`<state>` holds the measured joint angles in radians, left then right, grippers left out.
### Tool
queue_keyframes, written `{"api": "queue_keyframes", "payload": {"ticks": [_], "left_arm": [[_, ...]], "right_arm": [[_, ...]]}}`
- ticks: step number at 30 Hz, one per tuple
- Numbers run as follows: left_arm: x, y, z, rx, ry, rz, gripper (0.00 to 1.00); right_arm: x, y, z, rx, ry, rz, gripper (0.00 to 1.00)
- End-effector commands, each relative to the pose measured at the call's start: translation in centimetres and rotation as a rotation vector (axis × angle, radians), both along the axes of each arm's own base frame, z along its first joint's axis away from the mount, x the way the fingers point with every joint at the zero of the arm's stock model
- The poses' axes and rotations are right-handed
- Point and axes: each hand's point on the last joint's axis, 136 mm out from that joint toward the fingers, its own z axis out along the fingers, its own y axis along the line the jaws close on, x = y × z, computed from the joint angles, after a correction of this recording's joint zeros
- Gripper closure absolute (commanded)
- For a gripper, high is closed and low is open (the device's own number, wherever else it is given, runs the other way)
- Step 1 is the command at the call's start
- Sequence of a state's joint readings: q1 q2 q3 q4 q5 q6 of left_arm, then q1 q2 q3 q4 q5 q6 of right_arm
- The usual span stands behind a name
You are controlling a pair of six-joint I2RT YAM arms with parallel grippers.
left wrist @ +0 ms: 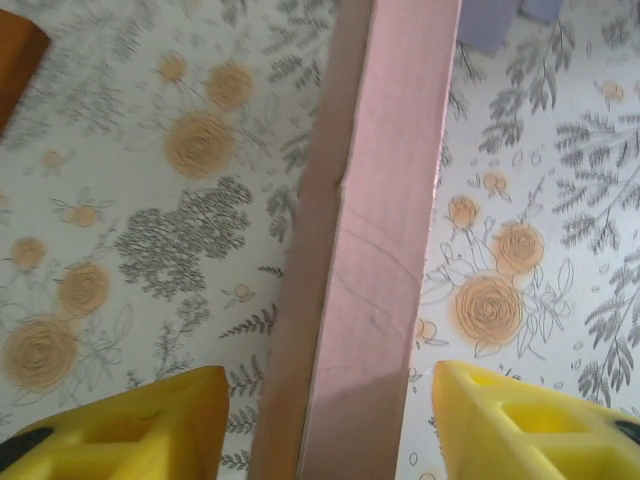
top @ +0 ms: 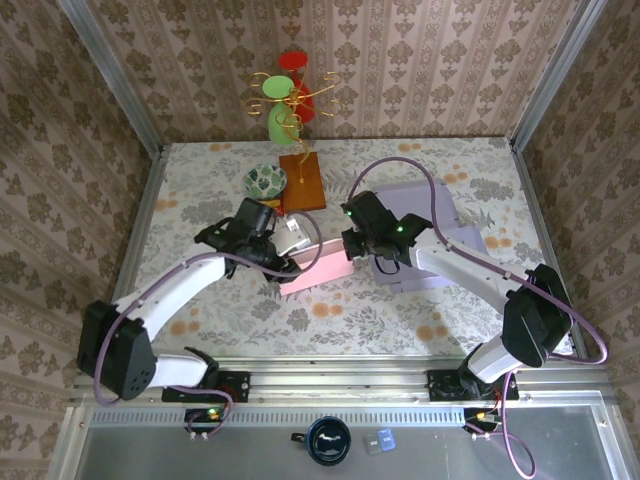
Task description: Fold the paper box
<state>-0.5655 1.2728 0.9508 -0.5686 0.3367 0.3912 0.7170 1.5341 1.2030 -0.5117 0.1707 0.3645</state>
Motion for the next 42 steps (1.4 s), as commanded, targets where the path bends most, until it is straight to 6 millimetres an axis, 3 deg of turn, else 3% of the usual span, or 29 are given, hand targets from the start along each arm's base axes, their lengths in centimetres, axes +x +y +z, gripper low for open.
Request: {"api": "queue_keyframes", "payload": {"ticks": [1,6,10,14,17,20,25,31,37,42], "left_arm": [[0.2,0.3,1.0,-0.073,-0.011,0.076,0.38],[0.5,1.3,1.7,-0.113,-0.042,0.160,0.36],[1.4,2.8,3.6,-0.175,-0.056,0.290,0.37],[1.1,4.2,6.1,-0.227,-0.030,0.410,0.47],[-0.1,5.3,6.7,-0.225,0.042,0.497,0.53],[-1.6,6.5,6.0,-0.163,0.119,0.548,0.61],[-2.5,8.1,5.0,-0.057,0.164,0.594,0.63],[-1.2,7.8,4.2,-0.019,0.258,0.615,0.60],[0.8,7.4,3.9,-0.001,0.237,0.597,0.58],[1.2,6.8,3.5,0.001,0.263,0.574,0.57]], "right_arm": [[0.6,0.0,0.6,-0.025,-0.037,-0.066,1.00],[0.4,0.0,0.9,-0.029,-0.058,-0.122,1.00],[0.0,-0.2,0.6,-0.041,-0.044,-0.151,1.00],[0.1,0.0,0.6,-0.054,-0.040,-0.169,1.00],[0.1,0.1,0.6,-0.053,-0.033,-0.175,1.00],[0.0,0.2,0.6,-0.051,-0.029,-0.179,1.00],[-0.1,0.3,0.5,-0.046,-0.020,-0.172,1.00],[-0.3,0.4,0.3,-0.051,-0.003,-0.166,1.00],[-0.4,0.5,0.2,-0.046,0.006,-0.162,1.00],[-0.4,0.5,0.2,-0.049,0.008,-0.161,1.00]]}}
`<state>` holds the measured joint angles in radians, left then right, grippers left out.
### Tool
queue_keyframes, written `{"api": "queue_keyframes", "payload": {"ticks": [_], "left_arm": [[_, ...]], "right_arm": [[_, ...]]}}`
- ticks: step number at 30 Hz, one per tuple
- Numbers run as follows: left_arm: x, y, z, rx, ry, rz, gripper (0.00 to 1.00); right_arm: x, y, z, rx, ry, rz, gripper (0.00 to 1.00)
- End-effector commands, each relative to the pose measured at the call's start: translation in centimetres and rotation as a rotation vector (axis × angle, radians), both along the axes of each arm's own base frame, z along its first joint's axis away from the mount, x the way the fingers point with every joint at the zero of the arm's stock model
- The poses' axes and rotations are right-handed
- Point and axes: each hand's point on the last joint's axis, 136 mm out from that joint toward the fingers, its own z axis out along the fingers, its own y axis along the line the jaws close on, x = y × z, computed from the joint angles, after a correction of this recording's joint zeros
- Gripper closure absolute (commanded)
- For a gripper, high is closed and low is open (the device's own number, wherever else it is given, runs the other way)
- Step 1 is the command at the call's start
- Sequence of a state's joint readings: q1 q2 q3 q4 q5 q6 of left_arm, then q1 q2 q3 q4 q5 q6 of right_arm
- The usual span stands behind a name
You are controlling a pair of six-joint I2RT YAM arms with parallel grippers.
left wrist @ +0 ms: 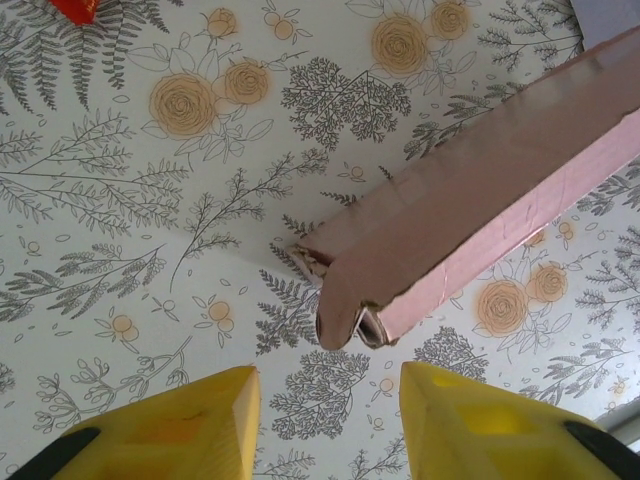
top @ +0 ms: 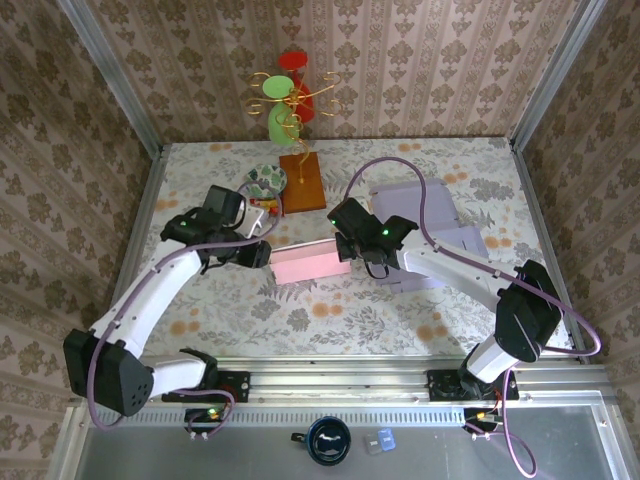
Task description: Fold the paper box
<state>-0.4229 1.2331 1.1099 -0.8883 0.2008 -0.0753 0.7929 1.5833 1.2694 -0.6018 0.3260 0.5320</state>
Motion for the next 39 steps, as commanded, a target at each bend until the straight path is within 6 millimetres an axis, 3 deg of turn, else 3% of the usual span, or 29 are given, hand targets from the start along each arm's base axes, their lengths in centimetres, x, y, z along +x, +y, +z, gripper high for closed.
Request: {"api": "queue_keyframes", "payload": {"ticks": [1,17,26,39], "left_arm": [[0.4,-0.3,0.7,-0.010,-0.013,-0.024,0.58],[0.8,-1.0,-0.8,-0.004,0.027,-0.061,0.78],[0.9,-1.1,-1.4,0.024,0.027,-0.072,0.80],[1.1,-1.3,-1.2,0.037,0.039,-0.056,0.99]], "right_arm": [[0.0,0.3,0.2,0.001,0.010,-0.014,1.00],[0.0,0.4,0.0,0.003,0.017,-0.017,1.00],[0.0,0.4,0.0,0.004,0.018,-0.016,1.00],[0.1,0.4,-0.1,0.001,0.021,-0.019,1.00]]}}
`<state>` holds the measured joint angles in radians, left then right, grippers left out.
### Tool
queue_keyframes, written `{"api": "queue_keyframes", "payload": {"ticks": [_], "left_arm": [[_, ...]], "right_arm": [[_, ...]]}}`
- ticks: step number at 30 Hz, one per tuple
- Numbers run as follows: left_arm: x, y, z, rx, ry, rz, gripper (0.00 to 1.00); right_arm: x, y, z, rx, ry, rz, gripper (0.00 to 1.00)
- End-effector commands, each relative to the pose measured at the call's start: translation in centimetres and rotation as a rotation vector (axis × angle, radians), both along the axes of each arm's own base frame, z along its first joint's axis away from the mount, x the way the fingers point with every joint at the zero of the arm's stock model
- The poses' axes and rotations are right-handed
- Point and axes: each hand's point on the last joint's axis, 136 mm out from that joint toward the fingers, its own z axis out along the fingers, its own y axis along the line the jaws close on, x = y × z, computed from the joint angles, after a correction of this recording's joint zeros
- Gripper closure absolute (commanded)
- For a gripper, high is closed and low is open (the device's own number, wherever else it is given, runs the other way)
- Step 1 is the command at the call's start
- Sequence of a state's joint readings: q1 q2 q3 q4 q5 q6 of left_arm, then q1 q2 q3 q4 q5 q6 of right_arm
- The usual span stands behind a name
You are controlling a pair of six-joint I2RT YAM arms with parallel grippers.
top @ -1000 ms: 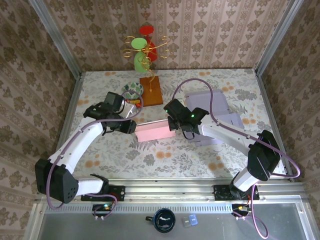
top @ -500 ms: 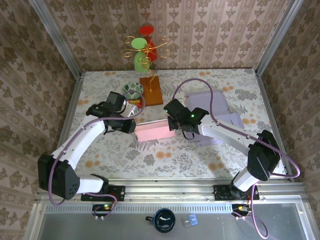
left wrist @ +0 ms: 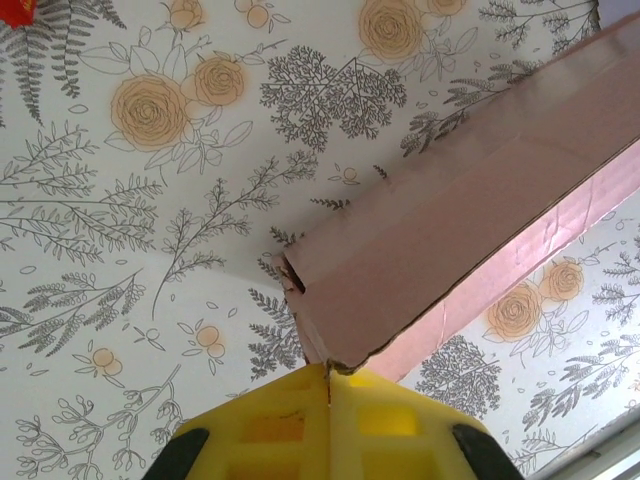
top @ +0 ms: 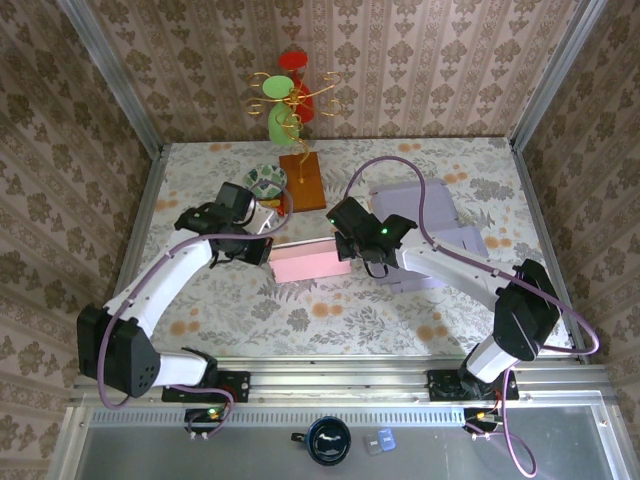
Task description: Fold the paper box
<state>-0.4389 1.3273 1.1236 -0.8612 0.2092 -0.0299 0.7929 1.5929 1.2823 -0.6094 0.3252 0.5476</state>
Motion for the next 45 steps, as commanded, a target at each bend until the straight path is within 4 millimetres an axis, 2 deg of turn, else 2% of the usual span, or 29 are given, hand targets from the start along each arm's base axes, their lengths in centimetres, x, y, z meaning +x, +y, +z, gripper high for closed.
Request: {"api": "queue_keyframes", "payload": {"ticks": [1,16,29,38,45], "left_arm": [[0.0,-0.2,0.7,0.005,0.016,0.008,1.00],[-1.8,-1.7,1.7,-0.087,0.231,0.122,1.00],[-1.8,-1.9,1.7,-0.127,0.385,0.215,1.00],[-1.9,-1.9,1.8,-0.144,0.436,0.220,1.00],[-2.0,-1.3,0.4,-0.126,0.402,0.214,1.00]], "right_arm": [[0.0,0.3,-0.2,-0.006,0.016,-0.008,1.00],[0.0,0.3,-0.4,-0.009,0.014,-0.022,1.00],[0.0,0.4,-0.4,-0.018,0.013,-0.021,1.00],[-0.1,0.3,-0.6,-0.019,0.015,-0.022,1.00],[-0.1,0.4,-0.6,-0.016,0.013,-0.016,1.00]]}}
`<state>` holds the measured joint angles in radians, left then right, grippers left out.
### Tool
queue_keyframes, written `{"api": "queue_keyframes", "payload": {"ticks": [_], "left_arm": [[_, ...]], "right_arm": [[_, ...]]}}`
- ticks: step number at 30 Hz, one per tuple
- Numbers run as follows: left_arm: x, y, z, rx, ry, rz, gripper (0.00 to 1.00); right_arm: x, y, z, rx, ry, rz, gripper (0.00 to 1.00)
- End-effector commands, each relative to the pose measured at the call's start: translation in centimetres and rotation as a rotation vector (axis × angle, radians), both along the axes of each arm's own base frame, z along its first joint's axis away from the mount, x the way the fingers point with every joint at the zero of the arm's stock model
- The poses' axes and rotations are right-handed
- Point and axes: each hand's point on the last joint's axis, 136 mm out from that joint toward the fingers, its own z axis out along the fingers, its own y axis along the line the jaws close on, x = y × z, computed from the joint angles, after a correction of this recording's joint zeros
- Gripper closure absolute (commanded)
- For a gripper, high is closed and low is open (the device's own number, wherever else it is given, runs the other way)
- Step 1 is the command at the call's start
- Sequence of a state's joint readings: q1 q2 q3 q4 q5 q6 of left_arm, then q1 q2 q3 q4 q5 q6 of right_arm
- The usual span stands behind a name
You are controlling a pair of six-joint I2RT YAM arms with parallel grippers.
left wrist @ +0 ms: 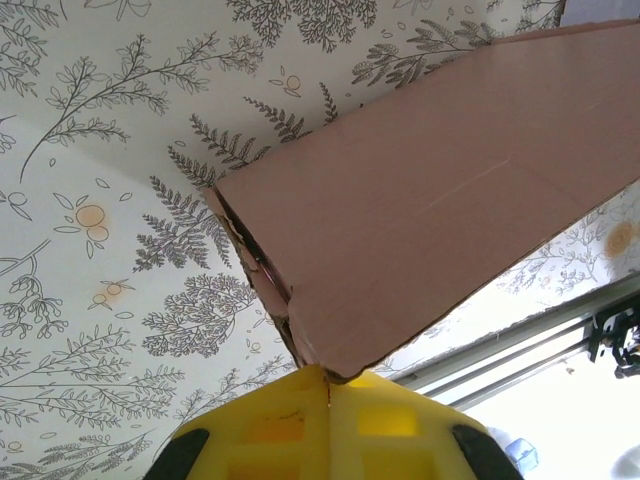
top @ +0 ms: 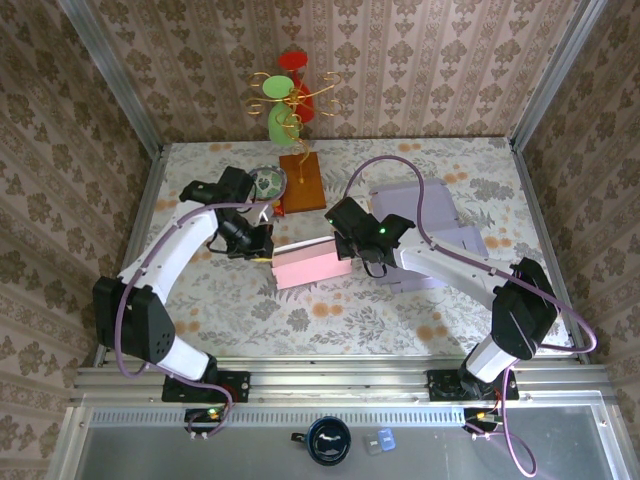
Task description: Fold the paper box
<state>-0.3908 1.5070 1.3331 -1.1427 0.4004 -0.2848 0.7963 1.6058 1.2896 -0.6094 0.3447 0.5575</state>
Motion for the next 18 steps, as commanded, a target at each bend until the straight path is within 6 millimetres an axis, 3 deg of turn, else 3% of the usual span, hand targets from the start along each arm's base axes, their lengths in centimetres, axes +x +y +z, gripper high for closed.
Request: {"api": "queue_keyframes", "payload": {"ticks": [1,18], "left_arm": [[-0.3,-0.2,-0.5,-0.027,-0.016,-0.005,1.00],[-1.3,1.3,-3.2,0.046,-0.152,-0.050,1.00]], "right_arm": [[-0.3,0.4,-0.5,-0.007,0.019,0.003,1.00],[-1.4,-0.1,-1.3,-0.035,-0.015,0.048,1.00]]}}
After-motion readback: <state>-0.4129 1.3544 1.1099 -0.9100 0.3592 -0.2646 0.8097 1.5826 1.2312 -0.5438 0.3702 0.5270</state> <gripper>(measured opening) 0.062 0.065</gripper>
